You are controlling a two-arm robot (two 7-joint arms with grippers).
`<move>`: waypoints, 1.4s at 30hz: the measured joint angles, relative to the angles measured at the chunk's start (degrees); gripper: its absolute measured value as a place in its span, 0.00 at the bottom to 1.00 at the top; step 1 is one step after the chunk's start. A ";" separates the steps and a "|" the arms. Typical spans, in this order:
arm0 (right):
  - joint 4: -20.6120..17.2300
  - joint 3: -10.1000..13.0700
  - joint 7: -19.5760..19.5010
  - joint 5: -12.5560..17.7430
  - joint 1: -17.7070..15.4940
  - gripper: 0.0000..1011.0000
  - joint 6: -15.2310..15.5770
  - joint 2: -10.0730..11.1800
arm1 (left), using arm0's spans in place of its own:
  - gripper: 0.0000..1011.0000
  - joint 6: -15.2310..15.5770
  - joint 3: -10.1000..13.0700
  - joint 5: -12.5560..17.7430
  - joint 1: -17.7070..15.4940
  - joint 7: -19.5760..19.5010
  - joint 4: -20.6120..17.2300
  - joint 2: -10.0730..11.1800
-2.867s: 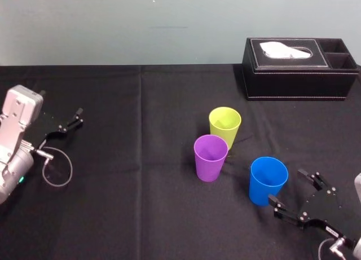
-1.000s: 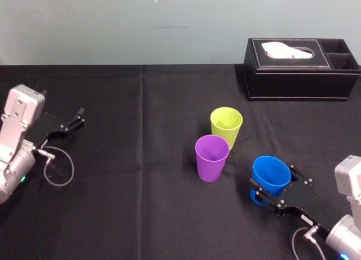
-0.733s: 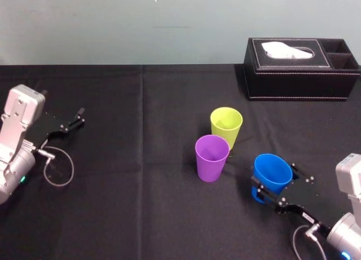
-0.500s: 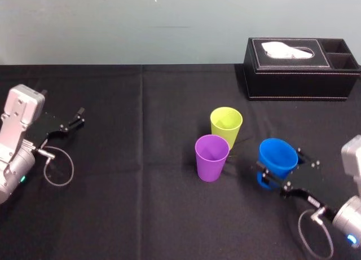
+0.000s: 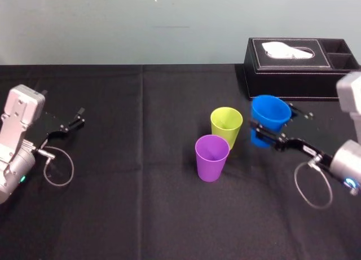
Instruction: Stack the three plastic cups sequentially using one hand.
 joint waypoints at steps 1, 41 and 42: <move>0.41 -0.68 0.23 0.16 1.45 0.72 0.66 0.01 | 1.00 0.00 0.00 0.00 0.00 0.00 0.00 0.00; 16.54 -12.85 5.58 2.68 22.40 0.72 2.10 -3.75 | 1.00 0.00 0.00 0.00 0.00 0.00 0.00 0.00; 16.90 -13.19 5.76 2.68 22.84 0.72 2.09 -3.76 | 1.00 0.00 0.00 0.00 0.00 0.00 0.00 0.00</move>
